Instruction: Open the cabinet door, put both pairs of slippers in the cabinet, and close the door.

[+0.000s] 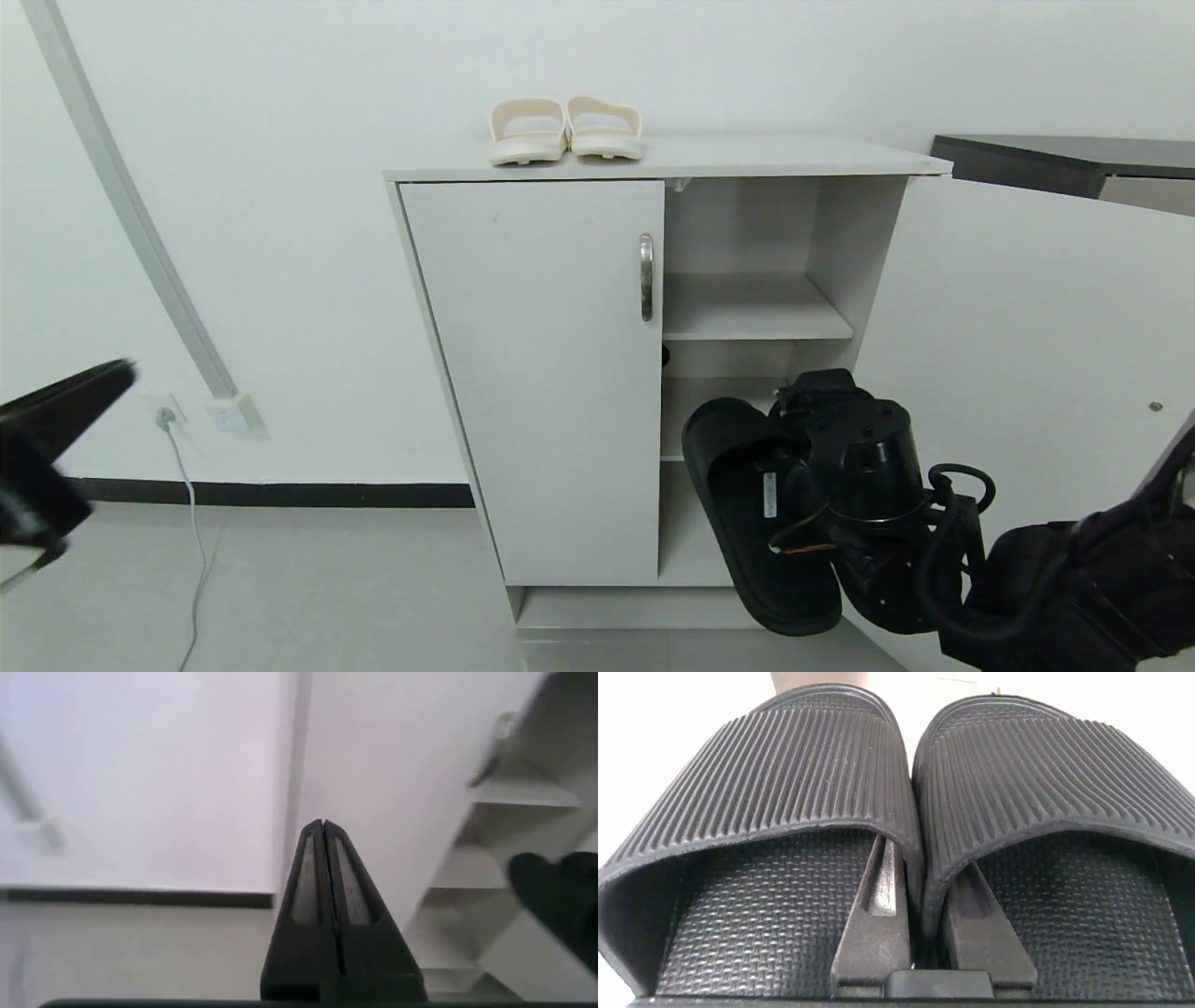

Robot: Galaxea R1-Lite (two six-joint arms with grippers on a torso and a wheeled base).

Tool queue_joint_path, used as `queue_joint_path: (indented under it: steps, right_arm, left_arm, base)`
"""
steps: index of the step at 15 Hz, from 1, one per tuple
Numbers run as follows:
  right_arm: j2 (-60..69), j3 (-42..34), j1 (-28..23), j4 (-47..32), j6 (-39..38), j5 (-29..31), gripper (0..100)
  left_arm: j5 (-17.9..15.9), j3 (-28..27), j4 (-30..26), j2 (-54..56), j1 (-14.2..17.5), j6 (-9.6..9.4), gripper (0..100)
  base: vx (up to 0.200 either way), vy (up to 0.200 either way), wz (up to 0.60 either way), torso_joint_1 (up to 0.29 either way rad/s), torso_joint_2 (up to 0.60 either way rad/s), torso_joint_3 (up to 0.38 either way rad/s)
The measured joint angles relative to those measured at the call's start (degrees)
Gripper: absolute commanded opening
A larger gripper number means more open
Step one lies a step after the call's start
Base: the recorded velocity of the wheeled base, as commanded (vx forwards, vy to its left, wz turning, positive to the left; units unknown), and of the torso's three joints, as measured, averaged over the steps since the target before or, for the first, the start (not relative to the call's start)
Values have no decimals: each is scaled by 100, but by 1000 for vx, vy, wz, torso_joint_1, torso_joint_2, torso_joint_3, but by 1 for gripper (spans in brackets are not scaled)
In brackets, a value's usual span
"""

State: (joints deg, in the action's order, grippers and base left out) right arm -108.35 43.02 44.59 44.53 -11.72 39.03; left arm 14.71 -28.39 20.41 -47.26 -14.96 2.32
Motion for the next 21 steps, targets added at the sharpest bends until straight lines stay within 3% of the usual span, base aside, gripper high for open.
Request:
queue_joint_path:
  steps: [3, 5, 7, 10, 13, 15, 19, 21]
  right_arm:
    - [-46, -35, -6, 73, 1, 112, 0]
    - [-55, -50, 2, 79, 4, 119, 0]
    - [-68, -55, 5, 82, 1, 115, 0]
    - [-69, -60, 22, 132, 1, 106, 0]
    - [-74, -85, 44, 207, 33, 82, 0]
    - [-74, -99, 74, 216, 44, 79, 0]
    - [-74, -101, 166, 216, 48, 76, 0]
    - [-74, -101, 227, 213, 37, 89, 0]
  left_arm:
    - [52, 930, -880, 1802, 1115, -21, 0]
    - [55, 1564, -1321, 2754, 1570, -40, 0]
    - [-224, 2100, -1579, 3519, 1804, -119, 0]
    - [-950, 2710, -1436, 4055, 1920, -185, 0]
    - [-1674, 2818, -2085, 4219, 1940, -188, 0]
    - [-1783, 2828, -2036, 4253, 1936, -218, 0]
    - [-1794, 2832, -2036, 4396, 1391, -211, 0]
    - [-1595, 2832, -2031, 4575, 1452, -245, 0]
  base:
    - [0, 0, 0, 0, 0, 0]
    - [0, 0, 0, 0, 0, 0]
    - [0, 0, 0, 0, 0, 0]
    - [0, 0, 0, 0, 0, 0]
    - [0, 0, 0, 0, 0, 0]
    - [0, 0, 0, 0, 0, 0]
    - [0, 0, 0, 0, 0, 0]
    - [0, 0, 0, 0, 0, 0]
